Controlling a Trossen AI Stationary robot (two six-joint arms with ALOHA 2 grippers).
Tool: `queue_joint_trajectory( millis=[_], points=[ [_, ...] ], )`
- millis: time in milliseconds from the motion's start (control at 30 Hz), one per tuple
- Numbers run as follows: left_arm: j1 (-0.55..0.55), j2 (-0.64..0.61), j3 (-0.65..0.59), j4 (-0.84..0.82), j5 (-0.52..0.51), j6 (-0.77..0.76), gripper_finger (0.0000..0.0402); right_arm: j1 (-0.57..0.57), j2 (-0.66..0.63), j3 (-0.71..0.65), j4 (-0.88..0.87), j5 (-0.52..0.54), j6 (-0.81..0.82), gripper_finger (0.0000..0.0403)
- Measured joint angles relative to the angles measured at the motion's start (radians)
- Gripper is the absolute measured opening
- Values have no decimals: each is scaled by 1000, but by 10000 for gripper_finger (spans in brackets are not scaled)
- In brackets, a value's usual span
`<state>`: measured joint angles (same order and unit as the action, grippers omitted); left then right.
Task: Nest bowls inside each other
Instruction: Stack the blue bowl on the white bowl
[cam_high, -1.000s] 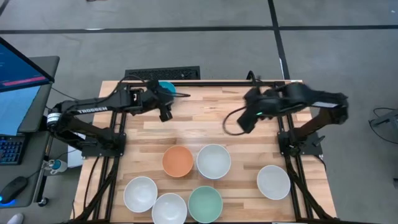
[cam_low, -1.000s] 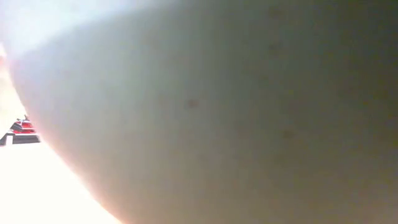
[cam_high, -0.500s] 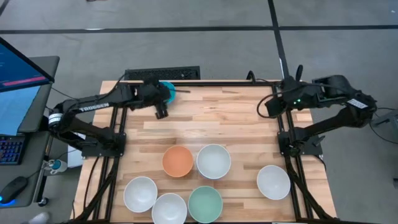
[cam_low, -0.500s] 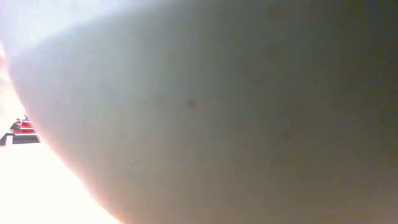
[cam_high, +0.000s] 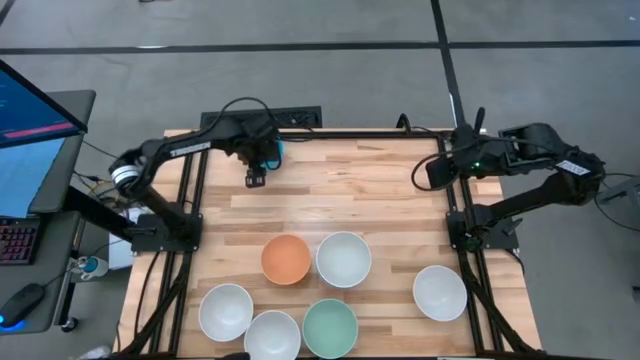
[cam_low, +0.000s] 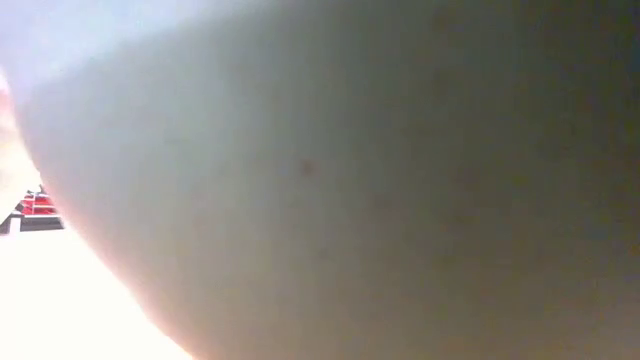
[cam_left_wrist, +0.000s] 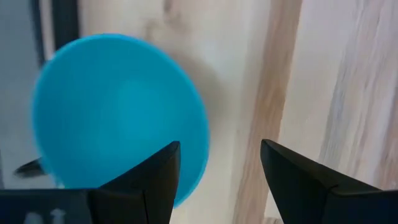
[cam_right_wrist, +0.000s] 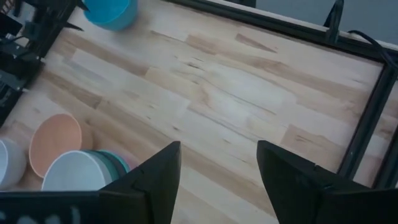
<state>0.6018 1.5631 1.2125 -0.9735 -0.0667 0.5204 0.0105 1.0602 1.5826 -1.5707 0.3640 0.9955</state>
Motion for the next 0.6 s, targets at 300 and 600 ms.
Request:
queue_joint_trajectory(
  millis=[300, 600],
  points=[
    [0, 61, -13, 42, 8, -1, 215, 0, -3, 0, 0, 0, 0, 233],
    [10, 109, -26, 119, 9, -23, 215, 0, -2, 0, 0, 0, 0, 233]
  ],
)
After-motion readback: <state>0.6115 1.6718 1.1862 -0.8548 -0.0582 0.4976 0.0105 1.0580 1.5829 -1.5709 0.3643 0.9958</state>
